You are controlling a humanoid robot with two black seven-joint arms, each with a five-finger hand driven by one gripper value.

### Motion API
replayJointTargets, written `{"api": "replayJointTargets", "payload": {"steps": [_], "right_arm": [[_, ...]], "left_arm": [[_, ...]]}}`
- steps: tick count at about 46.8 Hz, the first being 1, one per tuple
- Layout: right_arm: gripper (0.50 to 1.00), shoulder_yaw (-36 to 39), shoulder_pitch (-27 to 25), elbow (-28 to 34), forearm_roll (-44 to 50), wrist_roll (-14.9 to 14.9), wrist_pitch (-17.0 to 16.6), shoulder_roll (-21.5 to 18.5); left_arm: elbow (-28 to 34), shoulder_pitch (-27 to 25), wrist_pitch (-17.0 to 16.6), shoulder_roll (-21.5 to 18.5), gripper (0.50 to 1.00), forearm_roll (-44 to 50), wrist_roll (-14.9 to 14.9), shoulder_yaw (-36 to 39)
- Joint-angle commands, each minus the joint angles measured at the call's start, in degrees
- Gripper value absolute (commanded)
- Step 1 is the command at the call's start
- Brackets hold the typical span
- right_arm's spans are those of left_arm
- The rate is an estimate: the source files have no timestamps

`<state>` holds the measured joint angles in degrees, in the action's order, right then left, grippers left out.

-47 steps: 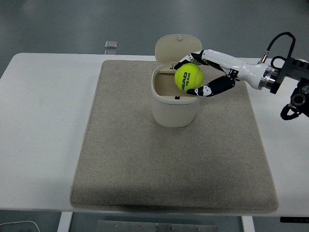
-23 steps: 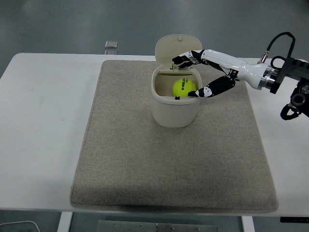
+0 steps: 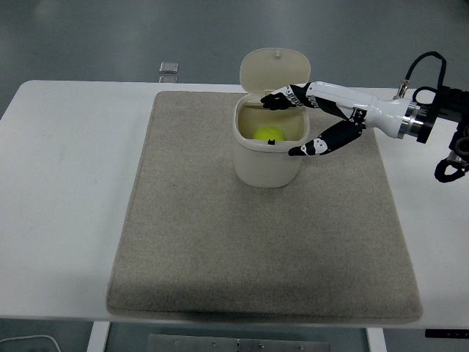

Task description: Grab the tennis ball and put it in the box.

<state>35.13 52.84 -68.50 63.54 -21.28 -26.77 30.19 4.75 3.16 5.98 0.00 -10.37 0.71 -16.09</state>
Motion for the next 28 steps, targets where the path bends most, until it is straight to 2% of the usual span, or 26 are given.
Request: {"api": "replayJointTargets", "payload": {"steps": [1, 12, 28], "right_arm": [[0.893, 0.11, -0.01, 0.03, -3.68, 0.01, -2.32, 1.45], [0.893, -0.07, -0.19, 1.26, -13.35, 0.18, -6.28, 4.18], [0.891, -0.59, -2.74, 8.38, -23.46, 0.45, -7.95, 4.44]], "left_arm": [[0.00, 0.00, 0.00, 0.00, 0.992, 0.00, 0.00, 0.01], [0.00, 0.00, 0.00, 0.00, 0.992, 0.00, 0.00, 0.00], [0.00, 0.00, 0.00, 0.00, 0.992, 0.00, 0.00, 0.01]]}}
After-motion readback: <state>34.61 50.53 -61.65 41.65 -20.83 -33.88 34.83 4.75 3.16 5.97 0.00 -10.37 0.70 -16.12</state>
